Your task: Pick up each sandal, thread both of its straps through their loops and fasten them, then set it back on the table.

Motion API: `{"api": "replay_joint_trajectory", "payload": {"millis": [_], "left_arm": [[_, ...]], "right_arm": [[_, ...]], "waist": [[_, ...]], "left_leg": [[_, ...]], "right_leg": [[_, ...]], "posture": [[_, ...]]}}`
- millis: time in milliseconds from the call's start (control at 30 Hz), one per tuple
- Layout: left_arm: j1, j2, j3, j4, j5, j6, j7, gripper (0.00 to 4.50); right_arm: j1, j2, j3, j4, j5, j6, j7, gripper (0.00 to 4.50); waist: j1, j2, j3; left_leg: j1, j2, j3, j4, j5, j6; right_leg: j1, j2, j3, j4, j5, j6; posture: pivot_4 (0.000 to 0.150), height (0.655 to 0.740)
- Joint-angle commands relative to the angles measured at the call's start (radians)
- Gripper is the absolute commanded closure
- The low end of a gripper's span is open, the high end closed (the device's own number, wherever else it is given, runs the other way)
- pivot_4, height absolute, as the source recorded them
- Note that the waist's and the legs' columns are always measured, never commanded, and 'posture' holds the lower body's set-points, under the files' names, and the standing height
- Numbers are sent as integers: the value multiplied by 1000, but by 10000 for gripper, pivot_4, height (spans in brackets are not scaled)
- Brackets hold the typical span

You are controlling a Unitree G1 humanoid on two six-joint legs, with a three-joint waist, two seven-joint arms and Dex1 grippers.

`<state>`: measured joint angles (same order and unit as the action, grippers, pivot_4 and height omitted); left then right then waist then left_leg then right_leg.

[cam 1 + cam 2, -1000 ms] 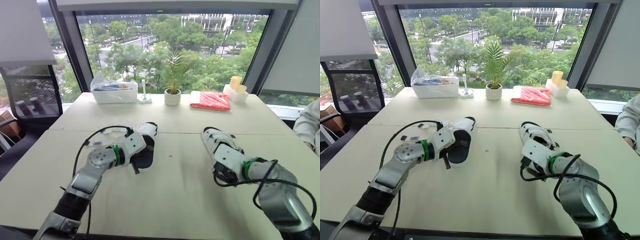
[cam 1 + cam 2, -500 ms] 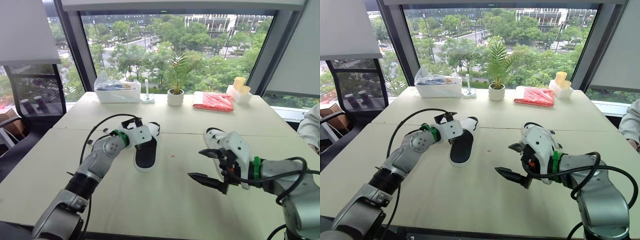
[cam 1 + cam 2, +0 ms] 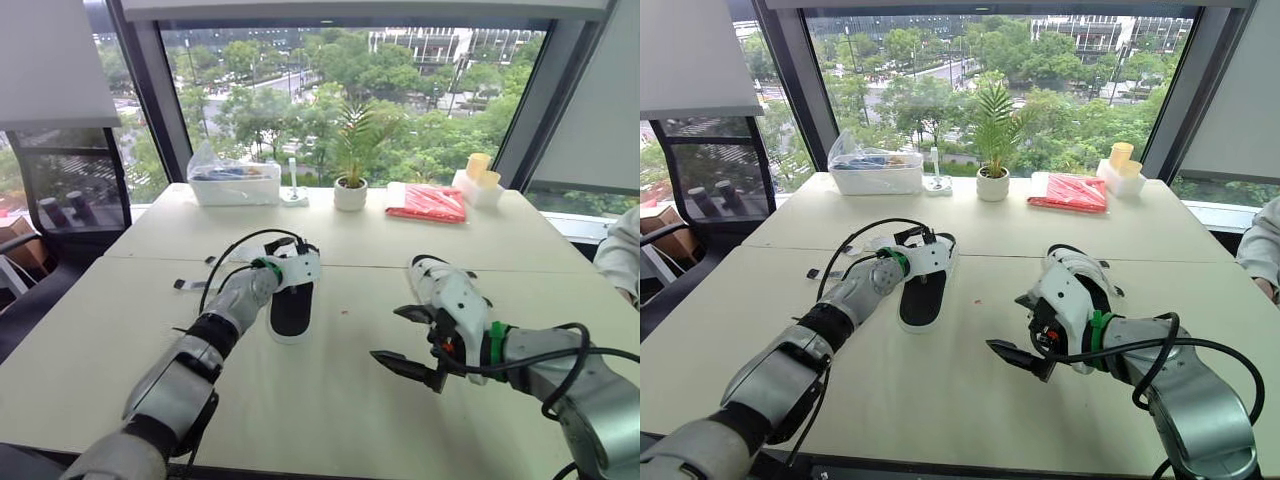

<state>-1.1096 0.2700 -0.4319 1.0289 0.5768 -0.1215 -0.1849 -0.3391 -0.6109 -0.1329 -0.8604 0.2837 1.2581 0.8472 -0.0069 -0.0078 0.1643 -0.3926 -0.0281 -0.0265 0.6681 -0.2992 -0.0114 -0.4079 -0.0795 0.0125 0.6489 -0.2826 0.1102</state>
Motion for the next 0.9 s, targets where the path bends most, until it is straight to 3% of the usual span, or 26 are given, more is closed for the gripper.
{"api": "replay_joint_trajectory", "payload": {"millis": [33,267,500,700,900], "left_arm": [[-47,-25,-13,82,12,-40,54,8653],[-66,-39,-24,144,16,-77,88,44162],[-67,3,11,58,-30,-216,87,44162],[-51,73,-6,-108,-139,-711,-116,44162],[-66,125,-122,-59,-278,-1179,-387,44162]], "right_arm": [[3,-19,-8,-16,37,-22,-37,0],[31,-42,-15,-17,79,-41,-100,0],[38,-63,-48,-8,120,-60,-143,0],[-6,-111,-156,68,154,-81,-150,0],[-23,-166,-248,166,172,-134,-160,0]], "waist": [[0,0,0],[-1,0,0],[-1,-1,1],[18,-1,1],[20,-1,1]], "left_leg": [[0,0,0,0,0,0],[0,0,0,0,0,0],[0,0,0,0,0,0],[-3,2,1,0,1,-2],[-3,2,2,0,2,-4]], "right_leg": [[0,0,0,0,0,0],[0,0,0,0,0,0],[-1,0,0,0,0,0],[-3,-2,0,0,0,0],[-3,-2,0,-1,0,0]], "posture": [[1500,7374],[1500,7374],[1500,7374],[1500,7374],[1500,7374]]}}
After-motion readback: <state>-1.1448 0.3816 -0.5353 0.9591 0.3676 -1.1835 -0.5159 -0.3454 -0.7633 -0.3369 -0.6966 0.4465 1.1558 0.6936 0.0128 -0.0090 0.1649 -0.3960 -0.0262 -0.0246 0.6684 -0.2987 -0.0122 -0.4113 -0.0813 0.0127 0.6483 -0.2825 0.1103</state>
